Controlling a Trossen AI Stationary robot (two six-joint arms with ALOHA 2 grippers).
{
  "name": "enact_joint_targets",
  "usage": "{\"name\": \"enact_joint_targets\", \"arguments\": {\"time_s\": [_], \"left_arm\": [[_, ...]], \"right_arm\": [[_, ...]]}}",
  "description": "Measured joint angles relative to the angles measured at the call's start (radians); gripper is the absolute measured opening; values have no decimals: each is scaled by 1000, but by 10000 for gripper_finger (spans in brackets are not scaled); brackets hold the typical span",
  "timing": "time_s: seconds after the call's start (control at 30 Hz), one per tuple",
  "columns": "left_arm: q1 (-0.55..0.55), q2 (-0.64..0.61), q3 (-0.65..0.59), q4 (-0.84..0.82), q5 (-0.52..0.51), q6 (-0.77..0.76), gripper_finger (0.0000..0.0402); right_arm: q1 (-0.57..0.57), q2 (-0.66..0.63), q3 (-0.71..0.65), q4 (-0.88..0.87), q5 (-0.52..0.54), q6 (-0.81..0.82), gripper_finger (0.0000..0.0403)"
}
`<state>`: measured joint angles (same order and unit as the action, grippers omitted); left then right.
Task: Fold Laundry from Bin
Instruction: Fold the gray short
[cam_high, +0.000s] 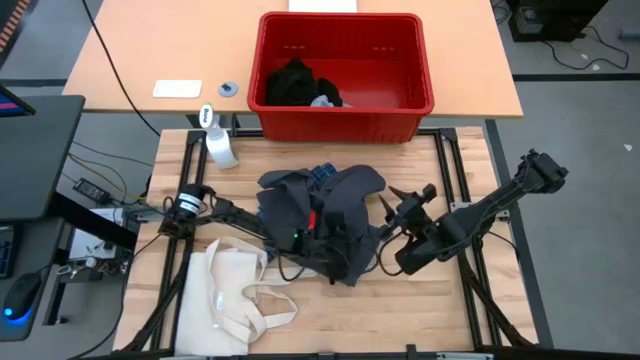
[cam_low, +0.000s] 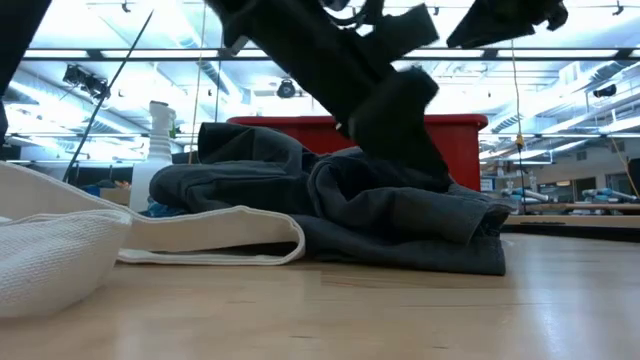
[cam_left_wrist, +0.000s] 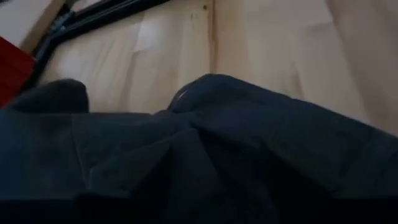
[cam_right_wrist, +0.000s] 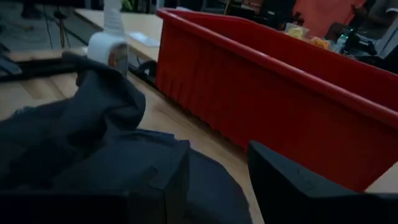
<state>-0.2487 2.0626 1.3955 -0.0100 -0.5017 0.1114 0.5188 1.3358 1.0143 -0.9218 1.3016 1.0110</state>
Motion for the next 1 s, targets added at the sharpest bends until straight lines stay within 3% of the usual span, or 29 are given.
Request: {"name": "enact_joint_targets", "arguments": {"time_s": [0.3,0.4,0.53,0.73,1.0], "left_arm": [[6,27,34,-114,-141,22,265],[10,27,33,-122,-211,14,252],[10,27,33,-118,-243,69,196],[-20,6,33,-43,-251,139,23],[-53,-46,33,-79,-295,118,6]], "right_arm": [[41,71,-256,304,73,28,168],[42,67,-288,303,124,53,167],[44,41,-273,340,115,19,167],[64,36,-265,451,85,-129,167],[102,36,-264,487,91,-156,167]]}}
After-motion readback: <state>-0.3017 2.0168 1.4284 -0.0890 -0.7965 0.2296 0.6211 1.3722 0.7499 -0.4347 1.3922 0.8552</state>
